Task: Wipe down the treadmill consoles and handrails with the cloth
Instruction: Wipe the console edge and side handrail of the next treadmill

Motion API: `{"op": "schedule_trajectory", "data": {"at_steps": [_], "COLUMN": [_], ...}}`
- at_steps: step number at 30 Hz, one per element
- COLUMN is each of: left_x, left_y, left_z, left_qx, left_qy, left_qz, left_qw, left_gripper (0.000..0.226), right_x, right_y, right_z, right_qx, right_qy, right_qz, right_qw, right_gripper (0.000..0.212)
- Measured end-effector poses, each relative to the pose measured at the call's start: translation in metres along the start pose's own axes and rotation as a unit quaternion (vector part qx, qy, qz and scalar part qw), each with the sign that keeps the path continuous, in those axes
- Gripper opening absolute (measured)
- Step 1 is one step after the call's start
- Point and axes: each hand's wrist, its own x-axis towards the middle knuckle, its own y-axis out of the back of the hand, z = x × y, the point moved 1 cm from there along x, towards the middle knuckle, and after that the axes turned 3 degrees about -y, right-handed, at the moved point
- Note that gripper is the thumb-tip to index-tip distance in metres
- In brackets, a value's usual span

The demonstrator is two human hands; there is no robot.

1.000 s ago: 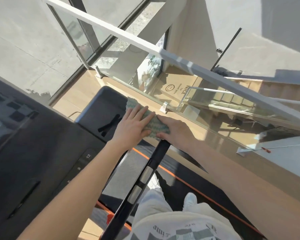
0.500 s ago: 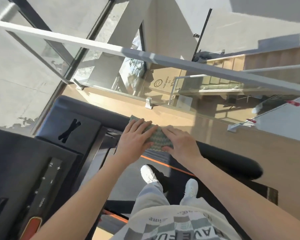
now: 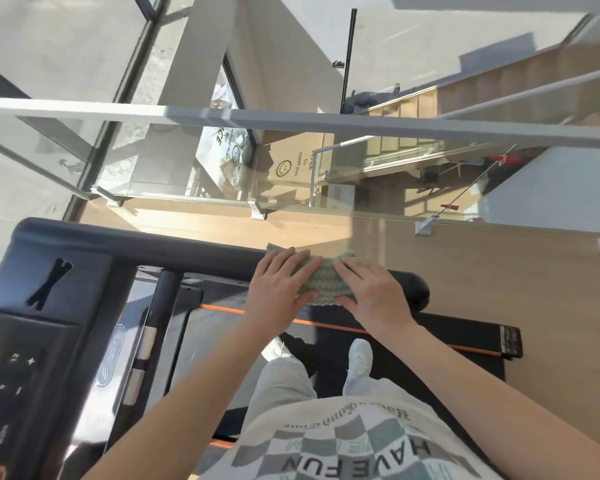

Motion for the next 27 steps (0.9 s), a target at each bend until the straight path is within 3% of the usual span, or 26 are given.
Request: {"op": "schedule_trajectory", "data": {"at_steps": [13,18,21,27], "left_x": [0.048,0.063,0.073,0.090], "left_y": [-0.027,-0.035,-0.040,-0.043], "left_z": [0.098,0.128,0.144,0.172], "left_qx": [0.010,0.024,0.039,0.086], "left_qy": [-0.071,-0.104,-0.129,-0.166], "left_qz": [-0.064,-0.071,-0.078,-0.121], "left_qw": [0.995,0.992,0.988,0.975], "left_gripper": [0.061,0.061,0.057,0.044], "right_x": [-0.074,-0.095,-0.103,-0.111], "right_y": [0.018,0.015,0.013,0.017], "right_z": [0.086,0.115,0.125,0.142], "right_qx": [0.062,0.208,0.222,0.271], "right_qy": [-0.093,-0.168,-0.184,-0.248], "right_qz": [0.071,0.050,0.034,-0.062], "right_qw": [0.991,0.962,0.957,0.928], "right_gripper": [0.077,0.063,0.051,0.052]}}
